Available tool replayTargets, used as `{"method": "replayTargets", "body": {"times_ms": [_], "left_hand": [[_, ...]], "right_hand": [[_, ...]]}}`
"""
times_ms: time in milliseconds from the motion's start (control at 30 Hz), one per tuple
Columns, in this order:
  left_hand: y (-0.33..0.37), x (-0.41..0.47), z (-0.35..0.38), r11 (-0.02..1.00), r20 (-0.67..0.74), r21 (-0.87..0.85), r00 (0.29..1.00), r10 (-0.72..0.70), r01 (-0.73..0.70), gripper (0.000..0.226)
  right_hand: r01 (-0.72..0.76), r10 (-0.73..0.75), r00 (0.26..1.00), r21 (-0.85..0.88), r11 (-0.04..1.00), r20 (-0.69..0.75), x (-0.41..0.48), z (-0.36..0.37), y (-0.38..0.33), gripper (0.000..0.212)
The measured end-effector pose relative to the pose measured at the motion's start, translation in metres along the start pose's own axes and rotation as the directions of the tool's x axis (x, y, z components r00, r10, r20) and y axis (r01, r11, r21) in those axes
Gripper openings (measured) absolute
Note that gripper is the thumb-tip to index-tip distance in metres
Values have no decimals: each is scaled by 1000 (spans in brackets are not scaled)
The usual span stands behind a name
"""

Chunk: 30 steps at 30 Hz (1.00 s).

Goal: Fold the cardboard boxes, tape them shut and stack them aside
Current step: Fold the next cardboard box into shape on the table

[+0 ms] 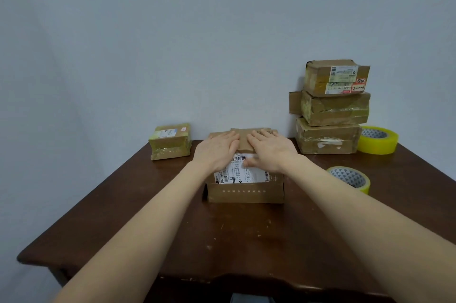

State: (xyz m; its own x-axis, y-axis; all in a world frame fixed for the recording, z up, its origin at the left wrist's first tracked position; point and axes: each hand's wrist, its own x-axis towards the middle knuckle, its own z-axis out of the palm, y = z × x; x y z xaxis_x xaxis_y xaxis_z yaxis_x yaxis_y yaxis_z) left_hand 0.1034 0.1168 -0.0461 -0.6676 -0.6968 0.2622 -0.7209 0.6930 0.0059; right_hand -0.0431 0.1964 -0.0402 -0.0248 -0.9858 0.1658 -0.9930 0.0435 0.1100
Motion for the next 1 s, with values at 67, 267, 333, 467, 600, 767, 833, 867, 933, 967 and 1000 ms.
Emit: {"method": "replayTargets", "body": {"times_ms": [67, 267, 333, 467, 600, 767, 833, 867, 933, 967, 1000], "left_hand": [[-2, 2, -1, 1000, 15, 16, 1000, 10, -10, 50], [-2, 4, 2, 1000, -12, 24, 1000, 20, -20, 50], [-1, 4, -1, 1000, 29, 7, 999, 24, -24, 51], [1, -1, 0, 1000, -5, 18, 1000, 8, -8, 49], [4, -1, -6, 1000, 40, -9, 999, -3, 3, 50], [16, -4, -14, 999, -41, -10, 998, -37, 36, 49], [20, -3, -16, 999, -20, -14, 999, -40, 40, 49], [21, -1, -17, 999, -11, -21, 999, -47, 47, 49], [22, -1, -19, 998, -2, -25, 998, -56, 56, 50], [24, -1, -19, 998, -2, -24, 998, -55, 55, 50], [26, -1, -20, 998, -5, -24, 999, -51, 51, 50]], "right_hand": [[-3, 3, 1000, 0, 1000, 13, 3, 0, 0, 84], [6, -6, 1000, 5, 1000, 18, 5, -1, 2, 83], [8, -9, 1000, 20, 1000, 26, 5, -2, 2, 83], [-2, 1, 1000, 27, 1000, 15, 3, -1, 2, 85], [4, -8, 998, 57, 998, 61, 3, -7, 4, 99], [-40, 40, 999, 107, 993, 6, -9, -13, 11, 106], [-54, 53, 999, 109, 993, 13, -14, -13, 15, 106], [-63, 62, 998, 115, 991, 11, -16, -13, 16, 106], [-82, 81, 997, 128, 988, 8, -19, -14, 19, 107], [-88, 87, 996, 136, 987, 9, -21, -15, 20, 108], [-92, 92, 996, 146, 985, 9, -23, -16, 21, 108]]}}
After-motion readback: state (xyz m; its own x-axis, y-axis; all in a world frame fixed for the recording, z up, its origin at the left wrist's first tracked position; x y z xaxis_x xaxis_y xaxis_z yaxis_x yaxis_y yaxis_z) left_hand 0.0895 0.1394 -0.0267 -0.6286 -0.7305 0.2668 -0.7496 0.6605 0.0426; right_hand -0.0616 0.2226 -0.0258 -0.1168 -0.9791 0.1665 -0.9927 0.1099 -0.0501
